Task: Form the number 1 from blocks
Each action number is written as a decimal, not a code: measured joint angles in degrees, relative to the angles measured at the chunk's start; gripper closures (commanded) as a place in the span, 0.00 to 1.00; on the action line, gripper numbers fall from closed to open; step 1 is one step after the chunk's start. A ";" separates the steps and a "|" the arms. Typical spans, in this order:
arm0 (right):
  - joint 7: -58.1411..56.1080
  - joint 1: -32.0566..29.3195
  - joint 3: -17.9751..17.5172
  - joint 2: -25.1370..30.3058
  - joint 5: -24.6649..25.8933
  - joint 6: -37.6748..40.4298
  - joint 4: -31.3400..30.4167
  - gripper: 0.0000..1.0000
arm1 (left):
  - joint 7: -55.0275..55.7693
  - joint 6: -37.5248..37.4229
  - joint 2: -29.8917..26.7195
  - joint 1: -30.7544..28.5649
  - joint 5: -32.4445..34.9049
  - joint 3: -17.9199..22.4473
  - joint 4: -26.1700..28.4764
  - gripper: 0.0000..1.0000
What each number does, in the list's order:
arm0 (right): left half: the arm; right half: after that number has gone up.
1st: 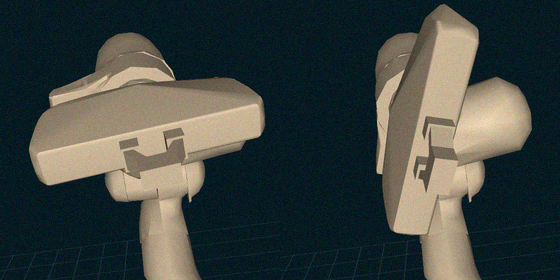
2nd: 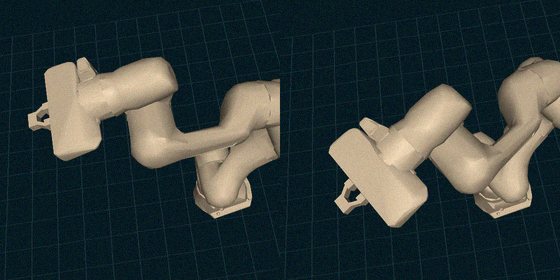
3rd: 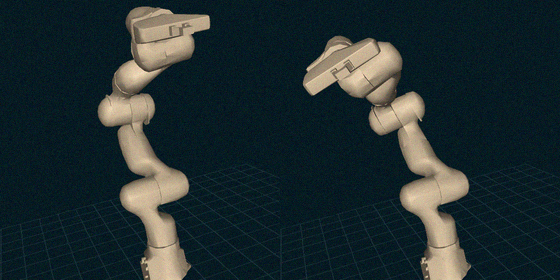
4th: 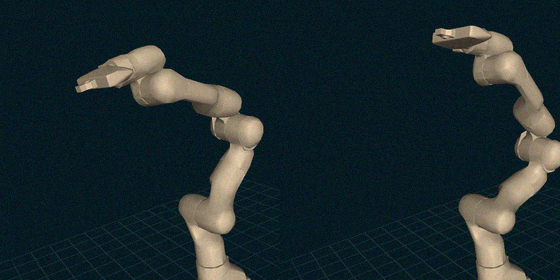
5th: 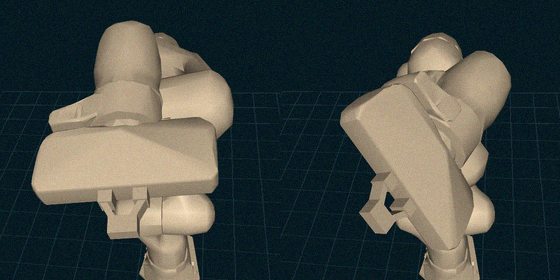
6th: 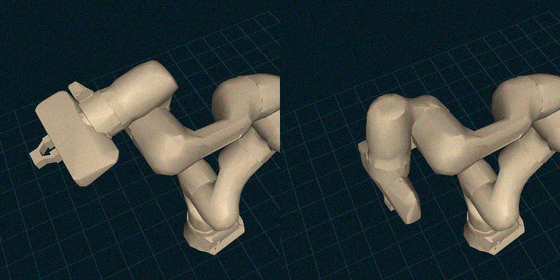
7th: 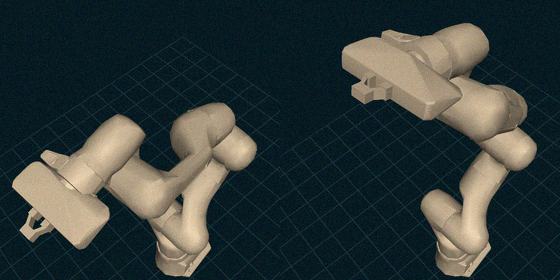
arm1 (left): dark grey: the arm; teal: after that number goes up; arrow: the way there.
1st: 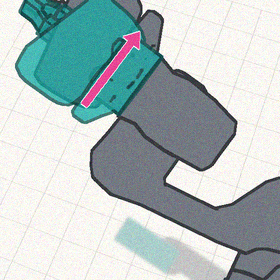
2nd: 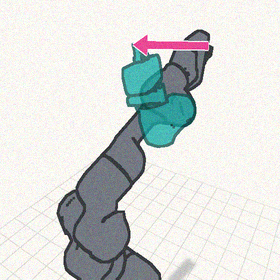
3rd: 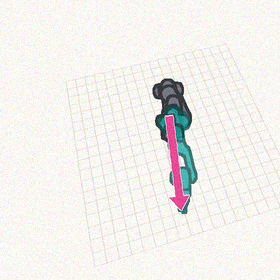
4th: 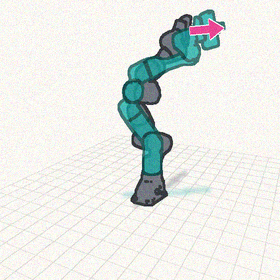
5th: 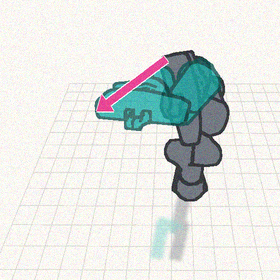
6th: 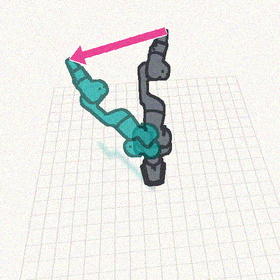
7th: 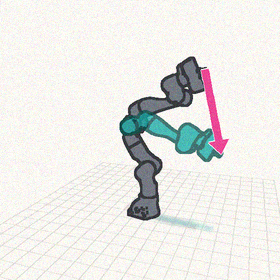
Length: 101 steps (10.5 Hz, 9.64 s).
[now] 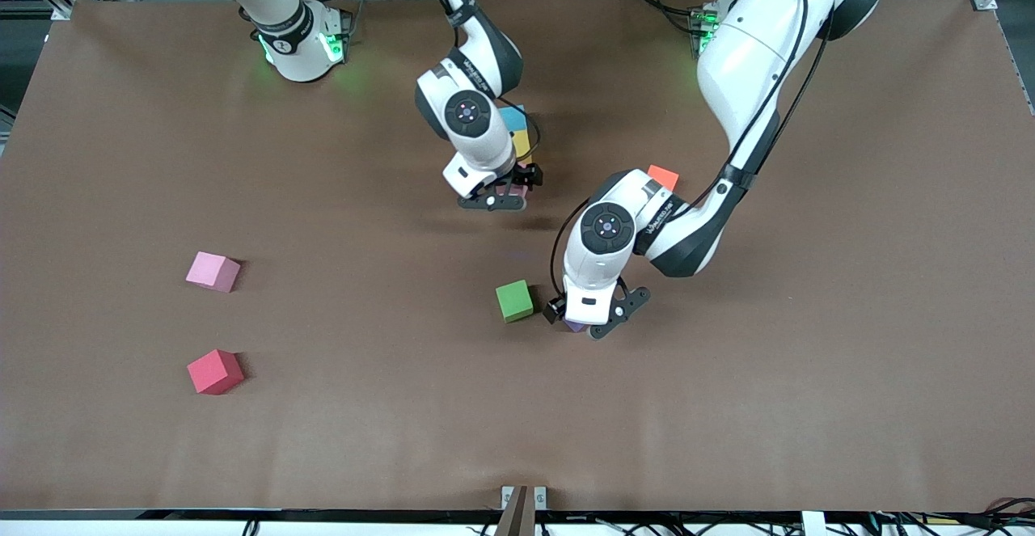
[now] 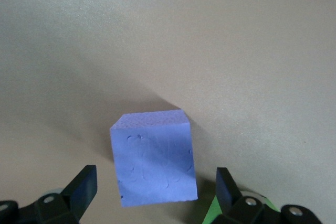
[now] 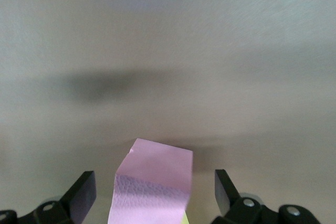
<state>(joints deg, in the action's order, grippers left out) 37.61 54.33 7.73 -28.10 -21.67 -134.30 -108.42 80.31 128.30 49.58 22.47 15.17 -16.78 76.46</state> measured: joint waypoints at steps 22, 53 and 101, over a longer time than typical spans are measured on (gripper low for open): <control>-67.13 -52.73 0.36 1.19 14.20 11.32 6.96 0.00 | 1.38 -1.93 -0.63 0.20 0.00 -0.83 1.54 1.00; -41.80 -46.95 8.23 -1.01 11.49 12.46 4.03 0.43 | -4.16 2.05 -5.07 6.83 10.42 -10.17 14.28 1.00; -3.63 2.30 7.26 -9.59 6.82 9.32 16.23 0.45 | -43.01 -30.52 -32.29 -36.26 -4.19 -11.49 15.53 0.00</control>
<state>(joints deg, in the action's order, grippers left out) 33.98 56.63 14.99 -37.69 -14.85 -124.97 -92.19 37.30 97.78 17.29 -13.79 10.98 -28.27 91.99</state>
